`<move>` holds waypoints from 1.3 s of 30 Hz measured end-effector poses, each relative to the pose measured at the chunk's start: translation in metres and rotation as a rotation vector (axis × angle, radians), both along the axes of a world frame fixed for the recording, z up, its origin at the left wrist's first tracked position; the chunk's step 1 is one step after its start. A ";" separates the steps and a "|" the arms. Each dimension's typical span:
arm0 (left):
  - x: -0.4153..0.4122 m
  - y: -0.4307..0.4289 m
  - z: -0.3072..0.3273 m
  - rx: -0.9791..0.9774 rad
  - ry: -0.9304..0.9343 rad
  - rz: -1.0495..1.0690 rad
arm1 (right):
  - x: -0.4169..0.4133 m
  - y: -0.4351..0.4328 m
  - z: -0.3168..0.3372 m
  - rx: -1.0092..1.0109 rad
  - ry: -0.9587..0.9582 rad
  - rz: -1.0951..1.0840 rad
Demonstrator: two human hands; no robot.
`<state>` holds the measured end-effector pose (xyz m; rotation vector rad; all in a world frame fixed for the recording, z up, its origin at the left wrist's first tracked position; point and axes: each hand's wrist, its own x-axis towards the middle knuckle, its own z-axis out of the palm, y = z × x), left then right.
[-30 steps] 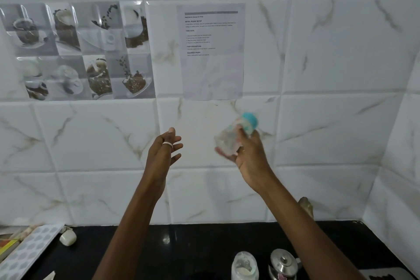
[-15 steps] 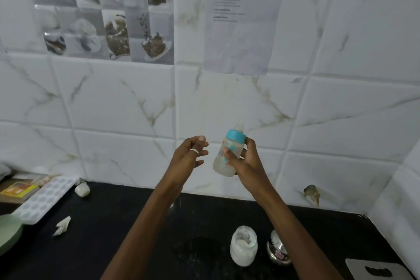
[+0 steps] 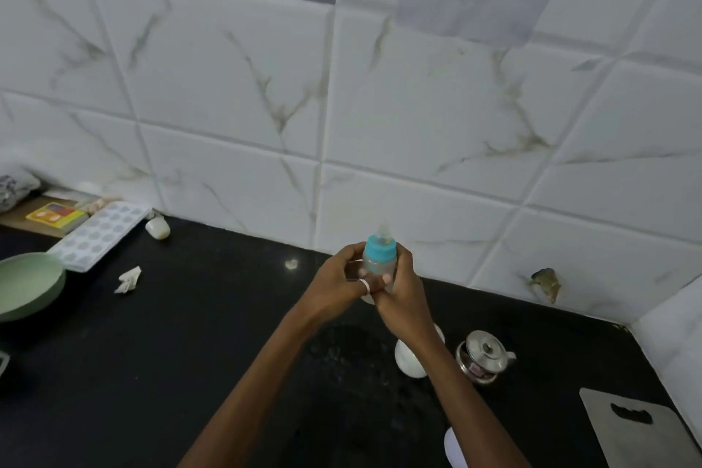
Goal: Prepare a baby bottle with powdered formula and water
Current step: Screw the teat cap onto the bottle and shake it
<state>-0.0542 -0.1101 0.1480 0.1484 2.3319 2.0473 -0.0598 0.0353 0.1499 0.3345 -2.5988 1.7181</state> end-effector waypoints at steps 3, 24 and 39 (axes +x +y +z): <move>0.000 -0.004 -0.034 -0.022 -0.024 0.025 | 0.002 -0.004 -0.031 0.047 -0.037 -0.017; -0.022 -0.003 -0.186 -0.161 -0.225 0.080 | -0.014 -0.008 -0.194 0.235 -0.218 -0.017; -0.019 0.003 -0.200 -0.136 -0.243 0.100 | -0.017 -0.001 -0.209 0.249 -0.261 0.003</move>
